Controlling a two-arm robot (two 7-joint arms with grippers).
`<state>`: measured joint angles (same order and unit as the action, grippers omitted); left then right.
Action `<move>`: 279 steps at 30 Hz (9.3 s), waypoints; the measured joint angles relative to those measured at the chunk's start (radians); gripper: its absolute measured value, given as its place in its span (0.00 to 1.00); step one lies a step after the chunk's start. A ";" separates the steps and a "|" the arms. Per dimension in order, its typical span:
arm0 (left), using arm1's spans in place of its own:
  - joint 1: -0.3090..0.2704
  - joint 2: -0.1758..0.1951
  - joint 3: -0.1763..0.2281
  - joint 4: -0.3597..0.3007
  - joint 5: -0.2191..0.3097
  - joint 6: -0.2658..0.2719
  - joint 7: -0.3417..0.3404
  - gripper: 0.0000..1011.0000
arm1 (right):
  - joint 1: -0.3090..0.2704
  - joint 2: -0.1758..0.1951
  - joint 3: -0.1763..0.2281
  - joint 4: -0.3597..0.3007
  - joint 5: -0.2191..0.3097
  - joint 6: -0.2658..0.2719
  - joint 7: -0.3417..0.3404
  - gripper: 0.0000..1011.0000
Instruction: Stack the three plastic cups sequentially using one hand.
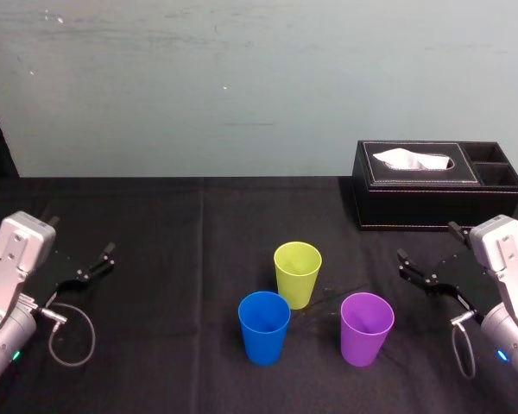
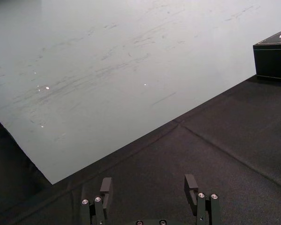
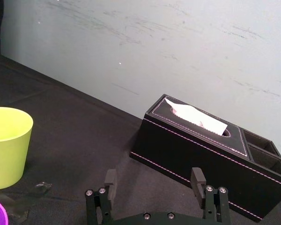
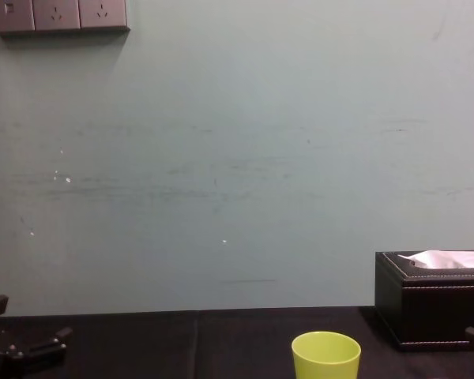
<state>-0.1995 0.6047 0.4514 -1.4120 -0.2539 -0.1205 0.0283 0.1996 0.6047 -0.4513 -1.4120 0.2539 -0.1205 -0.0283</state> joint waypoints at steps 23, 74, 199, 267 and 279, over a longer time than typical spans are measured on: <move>0.000 0.000 0.000 0.000 0.000 0.000 0.000 0.99 | 0.000 0.000 0.000 0.000 0.000 0.000 0.000 0.99; 0.000 0.000 0.000 0.000 0.000 0.000 0.000 0.99 | -0.053 0.017 0.049 -0.067 0.000 0.017 0.003 0.99; 0.000 0.000 0.000 0.000 0.000 0.000 0.000 0.99 | -0.265 -0.133 0.189 -0.284 0.031 0.360 0.313 0.99; 0.000 0.000 0.000 0.000 0.000 0.000 0.000 0.99 | 0.146 -0.135 0.035 -0.266 0.090 0.613 0.423 0.72; 0.000 0.000 0.000 0.000 0.000 0.000 0.000 0.99 | 0.212 -0.174 0.000 -0.174 0.069 0.600 0.419 0.72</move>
<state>-0.1995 0.6047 0.4513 -1.4120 -0.2539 -0.1205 0.0283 0.4117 0.4303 -0.4516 -1.5864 0.3228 0.4798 0.3905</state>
